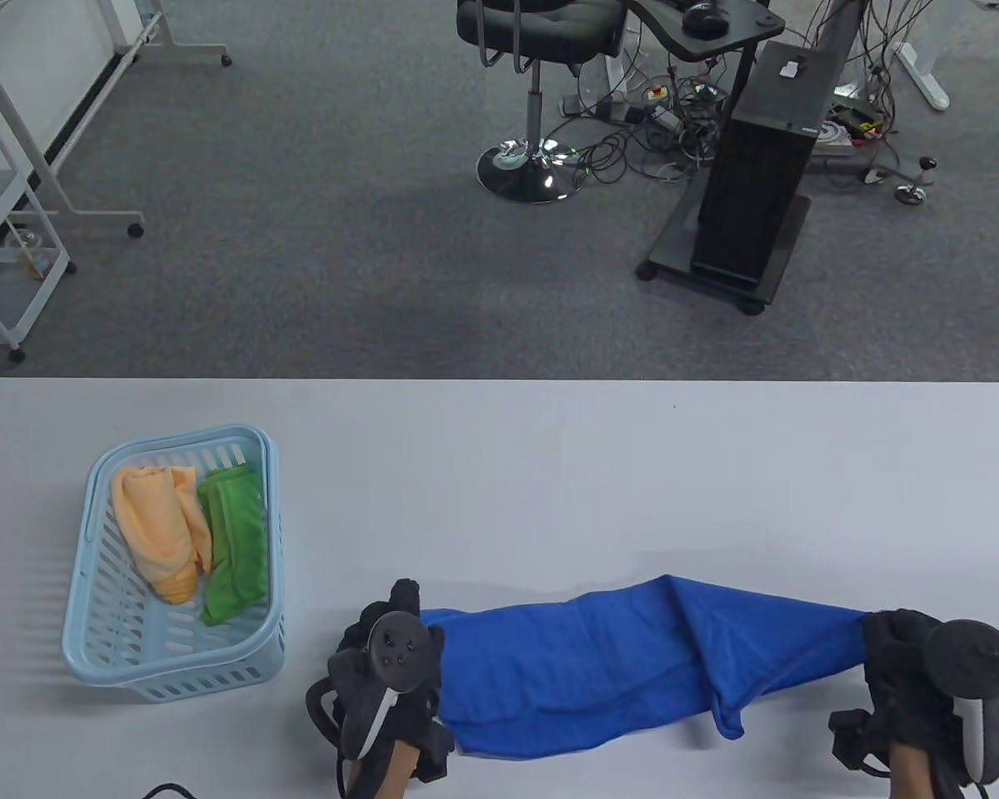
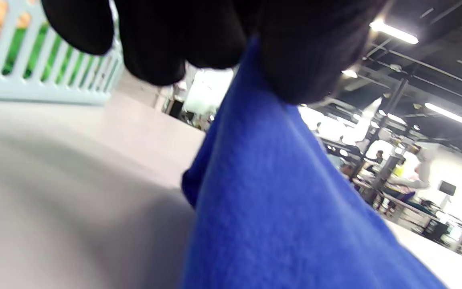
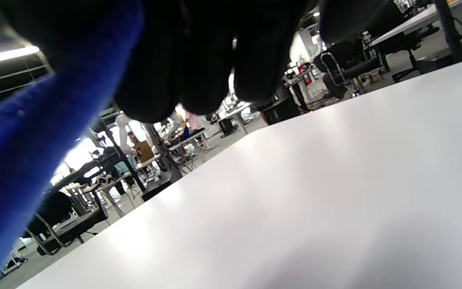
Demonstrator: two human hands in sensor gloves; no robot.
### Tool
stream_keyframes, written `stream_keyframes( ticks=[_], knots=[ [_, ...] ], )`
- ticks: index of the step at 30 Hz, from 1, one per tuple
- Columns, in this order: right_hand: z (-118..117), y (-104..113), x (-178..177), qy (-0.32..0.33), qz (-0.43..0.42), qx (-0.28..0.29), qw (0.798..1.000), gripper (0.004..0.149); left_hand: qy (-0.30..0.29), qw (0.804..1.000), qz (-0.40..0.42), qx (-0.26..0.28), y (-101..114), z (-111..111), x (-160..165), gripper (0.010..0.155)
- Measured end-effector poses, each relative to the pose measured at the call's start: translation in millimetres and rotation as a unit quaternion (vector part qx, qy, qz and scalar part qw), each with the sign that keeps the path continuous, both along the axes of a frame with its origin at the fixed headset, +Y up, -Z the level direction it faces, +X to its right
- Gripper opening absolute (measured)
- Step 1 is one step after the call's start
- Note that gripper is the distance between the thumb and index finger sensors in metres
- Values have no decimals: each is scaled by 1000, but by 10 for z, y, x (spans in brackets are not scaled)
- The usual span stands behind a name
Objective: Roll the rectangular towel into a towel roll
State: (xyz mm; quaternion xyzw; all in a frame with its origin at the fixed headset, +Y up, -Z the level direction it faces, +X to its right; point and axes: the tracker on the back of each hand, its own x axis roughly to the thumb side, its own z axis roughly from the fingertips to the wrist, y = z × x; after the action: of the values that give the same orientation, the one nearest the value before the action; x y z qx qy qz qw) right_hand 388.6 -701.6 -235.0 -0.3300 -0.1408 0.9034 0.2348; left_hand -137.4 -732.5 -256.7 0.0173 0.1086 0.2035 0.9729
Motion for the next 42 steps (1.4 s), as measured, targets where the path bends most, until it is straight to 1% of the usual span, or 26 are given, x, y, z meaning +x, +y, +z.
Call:
stream_keyframes(
  ticks=[1,2,4,6,7,8,10,12,14,15,16,17,18,19,20,23,25,28,30,32,36,38,39,40,41,42],
  knots=[
    [-2,-2,-18,1,1,-3,1000,47,-10,1000,-3,-26,24,10,5,84],
    [-16,-5,-53,9,5,-11,1000,49,-20,999,-7,-26,66,40,3,84],
    [-39,-10,-109,20,13,-28,999,56,-33,999,-7,10,156,78,-19,76],
    [-61,-10,-174,33,16,-33,999,60,-55,998,7,21,214,112,-23,71],
    [-71,-6,-211,40,16,-34,998,62,-71,997,6,21,226,118,-18,65],
    [-87,1,-260,52,18,-34,998,62,-107,994,8,6,213,105,2,55],
    [-125,1,-378,82,23,-34,996,63,-184,982,-5,-46,115,68,90,47],
    [-156,-9,-544,120,32,-44,991,63,-220,970,-52,-88,-19,31,195,47],
    [-178,-20,-715,156,55,-54,985,64,-248,954,-86,-144,-176,-16,304,60],
    [-180,-19,-817,171,70,-59,981,62,-252,941,-109,-200,-284,-44,358,71],
    [-177,-20,-925,192,82,-62,976,60,-243,926,-143,-252,-376,-57,395,78],
    [-175,-28,-992,206,85,-61,973,60,-236,923,-171,-253,-417,-61,414,76],
    [-163,-37,-1115,229,91,-58,968,59,-236,933,-185,-201,-398,-75,420,69],
    [-158,-39,-1170,240,94,-58,964,59,-234,943,-174,-160,-379,-86,430,52],
    [-145,-39,-1316,269,106,-62,955,58,-220,953,-176,-112,-314,-83,442,47],
    [-146,7,-1562,305,126,-74,941,56,-223,962,-137,-73,-141,-31,451,47],
    [-110,75,-1738,333,119,-54,934,55,-228,969,-88,-43,-30,10,454,47],
    [-75,78,-2007,385,82,-52,918,56,-229,972,-53,-9,79,63,473,47],
    [-83,10,-2305,445,54,-97,889,60,-239,970,-44,2,111,91,513,46],
    [-92,-42,-2499,482,43,-130,866,65,-246,969,-27,4,105,111,556,46],
    [-131,-204,-2894,524,8,-173,834,89,-269,962,39,1,97,126,612,46],
    [-166,-264,-2949,519,-11,-189,834,88,-265,960,88,8,97,127,599,47],
    [-187,-279,-2936,505,-24,-175,845,74,-262,960,99,10,95,125,583,46],
    [-213,-285,-2890,476,-33,-147,866,60,-264,958,114,14,96,117,554,46],
    [-244,-296,-2835,475,-48,-140,868,51,-258,957,130,22,108,110,522,47],
    [-254,-302,-2797,473,-59,-146,867,49,-250,958,138,28,121,105,499,46]
  ],
)
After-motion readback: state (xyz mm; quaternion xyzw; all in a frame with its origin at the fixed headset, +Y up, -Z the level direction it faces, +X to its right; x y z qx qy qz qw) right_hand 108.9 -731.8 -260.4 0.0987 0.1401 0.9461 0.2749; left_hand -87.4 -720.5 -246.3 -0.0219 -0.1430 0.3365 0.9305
